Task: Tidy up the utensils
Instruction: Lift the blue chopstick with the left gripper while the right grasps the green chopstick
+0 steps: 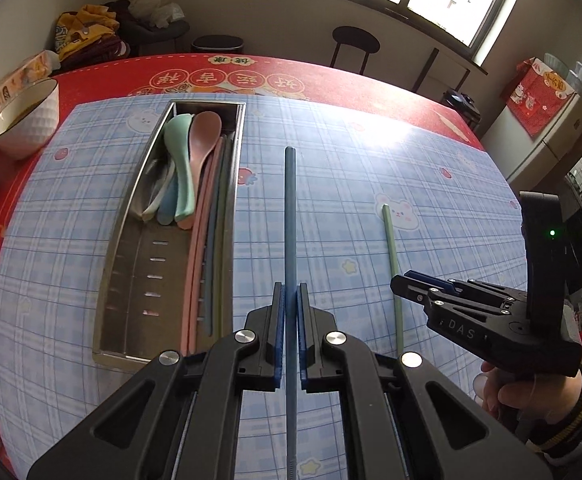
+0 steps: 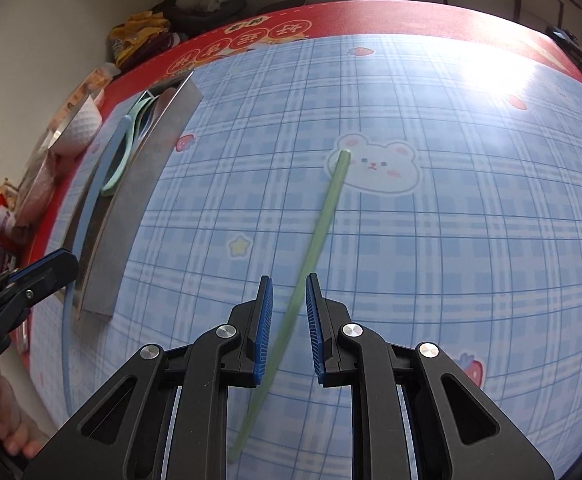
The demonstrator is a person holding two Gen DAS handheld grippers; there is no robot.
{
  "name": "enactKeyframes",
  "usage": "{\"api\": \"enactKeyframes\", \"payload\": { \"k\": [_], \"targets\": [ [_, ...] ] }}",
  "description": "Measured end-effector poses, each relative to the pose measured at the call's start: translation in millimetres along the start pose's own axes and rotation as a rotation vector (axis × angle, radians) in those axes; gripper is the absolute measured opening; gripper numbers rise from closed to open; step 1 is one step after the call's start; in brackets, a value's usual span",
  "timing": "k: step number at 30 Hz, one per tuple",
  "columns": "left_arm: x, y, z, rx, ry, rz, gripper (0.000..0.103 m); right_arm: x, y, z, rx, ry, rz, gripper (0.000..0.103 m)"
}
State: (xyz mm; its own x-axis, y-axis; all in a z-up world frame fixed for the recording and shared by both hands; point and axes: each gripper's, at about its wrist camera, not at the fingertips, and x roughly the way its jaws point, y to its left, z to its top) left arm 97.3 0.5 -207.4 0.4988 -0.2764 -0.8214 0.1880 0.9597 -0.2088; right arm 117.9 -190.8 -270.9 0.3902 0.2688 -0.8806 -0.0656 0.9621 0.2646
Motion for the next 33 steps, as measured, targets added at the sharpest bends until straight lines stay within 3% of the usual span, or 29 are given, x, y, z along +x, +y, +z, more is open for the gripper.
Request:
{"api": "enactKeyframes", "payload": {
  "k": [14,24,33],
  "targets": [
    [-16,39,-7,-0.056,-0.008,0.018,0.006,14,23,4,-0.076,-0.003,-0.157,0.021],
    [-17,40,-4,-0.056,-0.005,0.003,0.006,13,28,-3,-0.137,-0.057,-0.162,0.019],
    [-16,40,0,-0.053,-0.003,-0.003,0.006,12,26,-5,-0.120,-0.046,-0.110,0.006]
  ]
}}
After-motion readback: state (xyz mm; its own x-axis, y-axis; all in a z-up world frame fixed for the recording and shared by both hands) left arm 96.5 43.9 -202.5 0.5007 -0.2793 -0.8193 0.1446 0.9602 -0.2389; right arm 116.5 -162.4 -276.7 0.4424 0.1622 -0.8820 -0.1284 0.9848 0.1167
